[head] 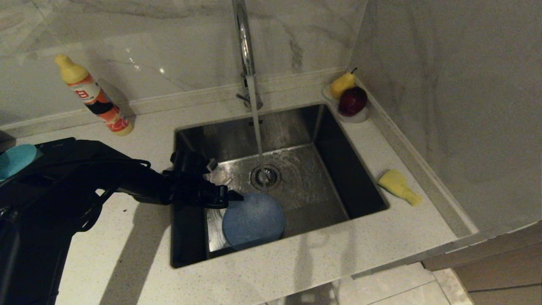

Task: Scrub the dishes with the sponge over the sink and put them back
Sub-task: Place the plate on the table

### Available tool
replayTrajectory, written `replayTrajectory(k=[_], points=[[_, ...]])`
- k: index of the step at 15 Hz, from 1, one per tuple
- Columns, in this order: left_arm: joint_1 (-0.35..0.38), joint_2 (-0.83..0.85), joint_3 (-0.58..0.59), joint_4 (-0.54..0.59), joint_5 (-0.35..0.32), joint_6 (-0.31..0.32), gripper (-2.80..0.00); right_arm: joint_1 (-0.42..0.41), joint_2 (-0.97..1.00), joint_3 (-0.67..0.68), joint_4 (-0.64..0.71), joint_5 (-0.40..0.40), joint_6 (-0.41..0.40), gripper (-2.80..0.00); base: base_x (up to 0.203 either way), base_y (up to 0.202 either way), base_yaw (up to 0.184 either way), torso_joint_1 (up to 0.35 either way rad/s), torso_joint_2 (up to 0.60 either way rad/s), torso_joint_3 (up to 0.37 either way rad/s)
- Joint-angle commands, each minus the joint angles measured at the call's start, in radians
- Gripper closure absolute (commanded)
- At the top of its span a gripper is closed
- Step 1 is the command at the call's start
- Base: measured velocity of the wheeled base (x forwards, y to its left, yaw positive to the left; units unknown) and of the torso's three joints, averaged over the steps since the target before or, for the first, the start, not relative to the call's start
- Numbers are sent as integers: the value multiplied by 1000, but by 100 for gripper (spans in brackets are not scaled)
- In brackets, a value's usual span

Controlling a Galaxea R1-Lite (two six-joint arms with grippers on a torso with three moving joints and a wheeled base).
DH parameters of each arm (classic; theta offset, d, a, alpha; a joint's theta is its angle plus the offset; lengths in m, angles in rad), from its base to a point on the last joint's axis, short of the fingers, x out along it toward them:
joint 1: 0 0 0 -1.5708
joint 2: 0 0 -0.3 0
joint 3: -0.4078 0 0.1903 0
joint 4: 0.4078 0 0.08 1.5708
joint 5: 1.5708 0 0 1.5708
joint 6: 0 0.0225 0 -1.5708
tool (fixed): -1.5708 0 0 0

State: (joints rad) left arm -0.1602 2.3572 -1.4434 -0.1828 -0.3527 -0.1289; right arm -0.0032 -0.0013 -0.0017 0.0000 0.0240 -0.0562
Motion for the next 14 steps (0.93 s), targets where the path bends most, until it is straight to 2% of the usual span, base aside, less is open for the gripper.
replayTrajectory(k=[1, 14], points=[[-1, 5, -2, -1, -2, -1, -280, 0, 1, 0, 0, 1, -1, 0, 0, 0, 0, 0, 0, 0], [-1, 37, -40, -1, 0, -1, -280, -1, 1, 0, 0, 1, -1, 0, 0, 0, 0, 0, 0, 0]])
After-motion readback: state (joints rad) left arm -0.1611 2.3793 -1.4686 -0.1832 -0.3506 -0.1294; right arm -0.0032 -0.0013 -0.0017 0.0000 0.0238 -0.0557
